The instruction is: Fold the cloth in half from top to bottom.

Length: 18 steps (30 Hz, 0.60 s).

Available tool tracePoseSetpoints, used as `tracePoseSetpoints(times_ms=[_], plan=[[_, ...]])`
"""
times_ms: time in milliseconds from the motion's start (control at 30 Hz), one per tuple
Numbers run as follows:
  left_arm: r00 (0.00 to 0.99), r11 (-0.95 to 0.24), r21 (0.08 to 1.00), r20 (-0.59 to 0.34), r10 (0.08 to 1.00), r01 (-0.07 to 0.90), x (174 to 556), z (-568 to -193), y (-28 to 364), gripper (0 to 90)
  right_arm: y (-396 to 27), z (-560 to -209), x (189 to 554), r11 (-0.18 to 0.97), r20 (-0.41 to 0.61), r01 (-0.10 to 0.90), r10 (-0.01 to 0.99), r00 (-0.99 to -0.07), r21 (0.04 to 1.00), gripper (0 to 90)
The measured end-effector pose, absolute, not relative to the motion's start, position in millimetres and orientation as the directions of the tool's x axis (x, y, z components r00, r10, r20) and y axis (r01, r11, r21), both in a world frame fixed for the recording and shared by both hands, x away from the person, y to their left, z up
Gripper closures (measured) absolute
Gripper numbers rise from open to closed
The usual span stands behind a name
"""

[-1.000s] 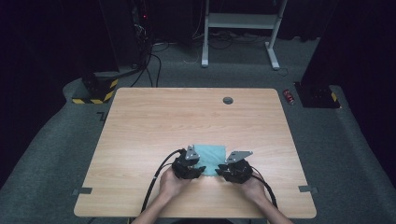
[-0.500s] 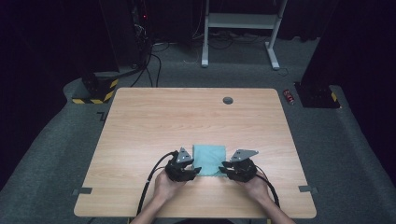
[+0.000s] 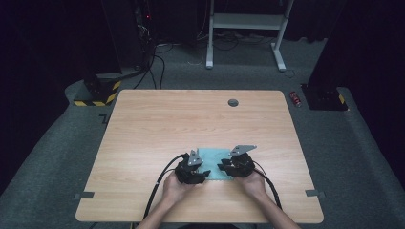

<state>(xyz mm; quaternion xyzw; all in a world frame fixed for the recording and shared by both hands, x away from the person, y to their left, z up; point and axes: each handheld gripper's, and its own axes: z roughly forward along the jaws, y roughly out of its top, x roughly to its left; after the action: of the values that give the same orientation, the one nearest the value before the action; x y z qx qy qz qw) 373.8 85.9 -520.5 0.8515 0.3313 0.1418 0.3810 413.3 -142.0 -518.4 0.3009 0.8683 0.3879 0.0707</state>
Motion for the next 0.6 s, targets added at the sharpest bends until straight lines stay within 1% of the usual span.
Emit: tracePoseSetpoints(times_ms=[33, 100, 167, 200, 333, 367, 467, 600], plan=[[0.741, -0.49, 0.747, -0.005, 0.672, 0.449, 372, -521, 87, 48.1, -142, -518, 413, 0.521, 0.106, 0.466, 0.578, -0.809, 0.715, 68.7], [0.737, -0.478, 0.753, -0.013, 0.676, 0.452, 370, -522, 91, 47.9, -143, -518, 410, 0.551, 0.05, 0.427, 0.571, -0.82, 0.717, 68.7], [0.736, -0.496, 0.738, -0.002, 0.677, 0.458, 367, -520, 93, 47.7, -144, -517, 408, 0.579, 0.004, 0.407, 0.571, -0.821, 0.706, 67.6], [0.732, -0.504, 0.727, 0.003, 0.681, 0.466, 367, -518, 95, 46.6, -145, -516, 409, 0.587, -0.002, 0.405, 0.57, -0.822, 0.701, 66.9], [0.723, -0.466, 0.747, -0.028, 0.69, 0.473, 370, -512, 100, 46.8, -149, -514, 411, 0.565, 0.028, 0.44, 0.593, -0.805, 0.698, 65.4], [0.716, -0.45, 0.757, -0.035, 0.697, 0.475, 374, -510, 99, 47.0, -148, -514, 412, 0.565, 0.02, 0.438, 0.597, -0.802, 0.699, 65.3], [0.696, -0.429, 0.775, -0.02, 0.718, 0.465, 388, -504, 93, 47.4, -145, -512, 415, 0.553, 0.025, 0.443, 0.605, -0.796, 0.706, 64.6], [0.665, -0.426, 0.767, -0.001, 0.747, 0.48, 412, -507, 83, 47.7, -138, -511, 420, 0.544, 0.017, 0.441, 0.616, -0.788, 0.714, 63.1]])
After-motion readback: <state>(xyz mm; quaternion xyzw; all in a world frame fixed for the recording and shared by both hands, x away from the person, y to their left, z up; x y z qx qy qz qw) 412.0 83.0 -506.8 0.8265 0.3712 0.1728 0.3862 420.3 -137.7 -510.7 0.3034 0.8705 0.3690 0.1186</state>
